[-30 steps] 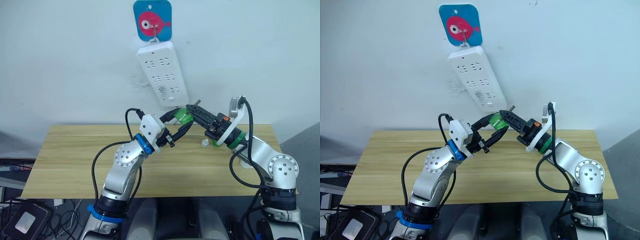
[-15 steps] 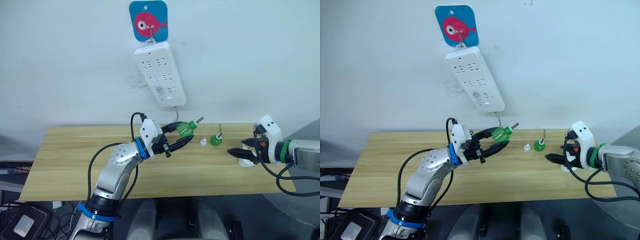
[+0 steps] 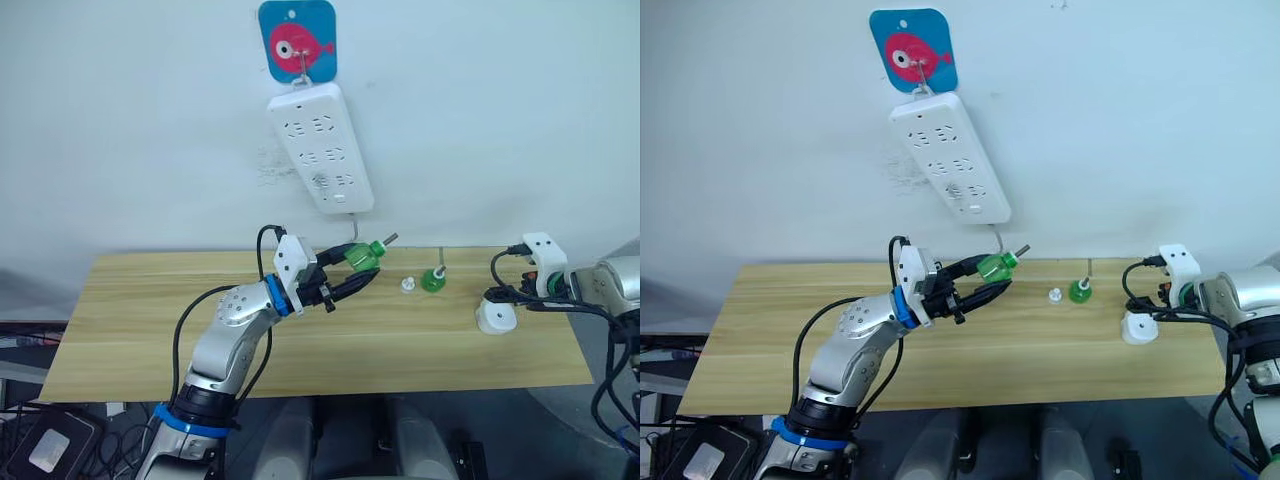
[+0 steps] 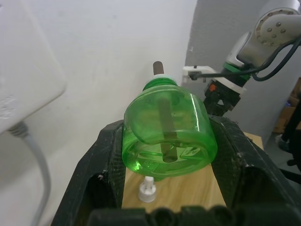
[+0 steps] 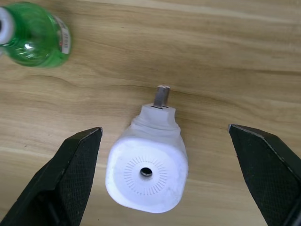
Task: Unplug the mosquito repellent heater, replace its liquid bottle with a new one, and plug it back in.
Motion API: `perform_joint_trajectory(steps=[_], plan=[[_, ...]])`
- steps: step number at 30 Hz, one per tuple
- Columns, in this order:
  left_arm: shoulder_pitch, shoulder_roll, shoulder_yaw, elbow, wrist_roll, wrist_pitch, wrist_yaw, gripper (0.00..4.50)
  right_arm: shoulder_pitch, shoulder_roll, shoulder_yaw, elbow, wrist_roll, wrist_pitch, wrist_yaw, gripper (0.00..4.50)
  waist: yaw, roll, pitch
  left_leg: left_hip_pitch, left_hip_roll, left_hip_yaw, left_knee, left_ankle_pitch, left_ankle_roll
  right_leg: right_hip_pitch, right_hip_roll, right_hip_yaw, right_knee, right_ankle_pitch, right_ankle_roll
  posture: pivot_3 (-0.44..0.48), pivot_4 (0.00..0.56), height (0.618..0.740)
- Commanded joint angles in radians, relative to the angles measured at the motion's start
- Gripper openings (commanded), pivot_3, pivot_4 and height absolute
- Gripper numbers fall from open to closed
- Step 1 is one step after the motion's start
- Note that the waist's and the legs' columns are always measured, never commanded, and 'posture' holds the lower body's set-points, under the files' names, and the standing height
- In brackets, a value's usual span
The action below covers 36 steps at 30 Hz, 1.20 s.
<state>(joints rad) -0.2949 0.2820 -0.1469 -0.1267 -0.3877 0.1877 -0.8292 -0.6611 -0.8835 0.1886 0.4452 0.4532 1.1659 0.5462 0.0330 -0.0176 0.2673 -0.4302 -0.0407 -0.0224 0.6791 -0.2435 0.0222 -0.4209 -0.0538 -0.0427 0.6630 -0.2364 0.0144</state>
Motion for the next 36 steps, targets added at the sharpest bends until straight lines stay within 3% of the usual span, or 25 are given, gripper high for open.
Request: perform_joint_trajectory(steps=[1,10,24,30,36], plan=[[0.038,0.007,0.005,-0.059,-0.001,-0.009,0.012,2.25,-0.022,-0.004,0.008,0.051,-0.061,0.013,0.038,4.48,0.001,0.0,0.0,0.0,0.0,0.0,0.0,0.0,0.0,0.0,0.0,0.0,0.0,0.0,0.0,0.154,0.252,0.74],[0.063,0.01,-0.002,-0.091,0.0,-0.001,0.032,2.25,-0.065,0.057,0.012,0.117,-0.132,0.023,0.107,4.48,0.013,0.0,0.0,0.0,0.0,0.0,0.0,0.0,0.0,0.0,0.0,0.0,0.0,0.0,0.0,0.182,0.257,0.74],[0.081,0.018,-0.011,-0.114,-0.004,0.013,0.033,2.25,-0.063,0.04,0.039,0.126,-0.248,-0.085,0.205,4.48,0.024,0.0,0.0,0.0,0.0,0.0,-0.001,0.0,0.0,0.0,0.0,0.0,0.0,0.0,0.0,0.172,0.249,0.74],[0.08,0.019,-0.012,-0.112,-0.004,0.012,0.028,2.25,-0.071,-0.002,0.094,0.125,-0.324,-0.259,0.338,4.48,0.024,0.0,0.0,0.0,0.0,0.0,-0.001,0.0,0.0,0.0,0.0,0.0,0.0,0.0,0.0,0.17,0.246,0.74],[0.096,0.015,-0.023,-0.121,-0.002,0.01,0.028,2.25,-0.102,-0.019,0.138,0.152,-0.383,-0.31,0.464,4.48,0.024,0.0,0.0,0.0,0.0,0.0,-0.001,0.0,0.0,0.0,0.0,0.0,-0.001,0.0,0.0,0.167,0.247,0.74]])
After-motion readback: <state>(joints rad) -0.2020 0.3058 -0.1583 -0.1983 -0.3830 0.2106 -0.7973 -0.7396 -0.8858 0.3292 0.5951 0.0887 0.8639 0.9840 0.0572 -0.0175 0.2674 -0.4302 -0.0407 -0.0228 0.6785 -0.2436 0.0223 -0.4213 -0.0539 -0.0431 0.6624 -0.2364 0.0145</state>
